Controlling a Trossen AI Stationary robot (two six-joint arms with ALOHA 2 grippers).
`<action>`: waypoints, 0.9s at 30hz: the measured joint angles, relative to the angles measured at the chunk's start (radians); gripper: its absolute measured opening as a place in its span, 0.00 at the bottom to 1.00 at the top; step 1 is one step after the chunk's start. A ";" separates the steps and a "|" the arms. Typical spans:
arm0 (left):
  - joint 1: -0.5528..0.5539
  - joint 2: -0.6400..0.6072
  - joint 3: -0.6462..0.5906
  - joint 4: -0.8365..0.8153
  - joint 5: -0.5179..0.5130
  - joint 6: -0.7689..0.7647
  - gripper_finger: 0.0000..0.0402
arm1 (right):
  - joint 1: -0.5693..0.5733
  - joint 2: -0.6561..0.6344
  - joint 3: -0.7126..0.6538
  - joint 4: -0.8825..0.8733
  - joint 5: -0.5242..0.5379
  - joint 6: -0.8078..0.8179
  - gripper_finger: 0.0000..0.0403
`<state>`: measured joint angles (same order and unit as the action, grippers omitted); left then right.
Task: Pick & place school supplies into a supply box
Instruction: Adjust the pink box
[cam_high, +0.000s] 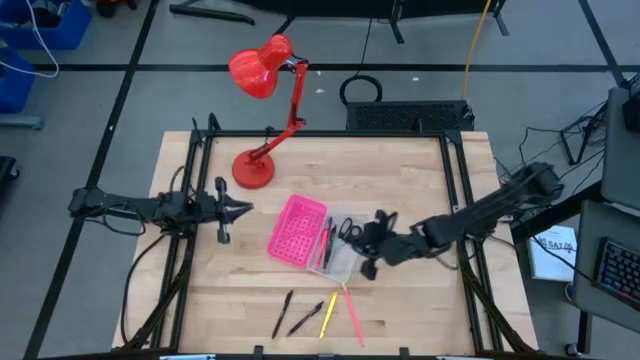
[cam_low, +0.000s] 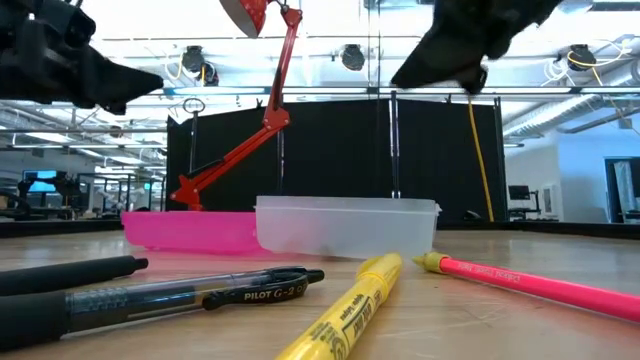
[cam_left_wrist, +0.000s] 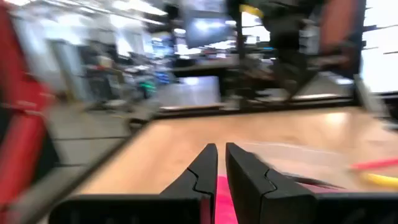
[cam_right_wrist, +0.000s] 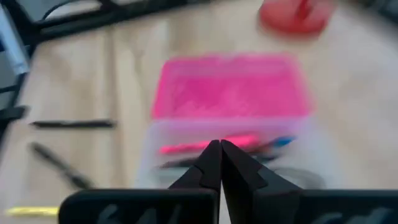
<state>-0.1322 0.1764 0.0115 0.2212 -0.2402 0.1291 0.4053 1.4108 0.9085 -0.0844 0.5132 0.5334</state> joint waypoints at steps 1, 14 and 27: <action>0.000 0.000 0.000 -0.009 0.030 -0.021 0.10 | 0.009 -0.034 -0.013 -0.002 0.051 -0.043 0.00; 0.000 0.235 0.017 -0.091 -0.221 -0.334 0.10 | -0.068 -0.399 -0.316 0.054 0.305 -0.439 0.00; 0.048 0.511 0.039 0.061 -0.150 -0.243 0.10 | -0.179 -0.808 -0.809 0.706 -0.078 -0.645 0.00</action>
<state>-0.0845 0.6872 0.0505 0.2825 -0.3901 -0.1137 0.2260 0.6023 0.0993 0.6215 0.4347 -0.1116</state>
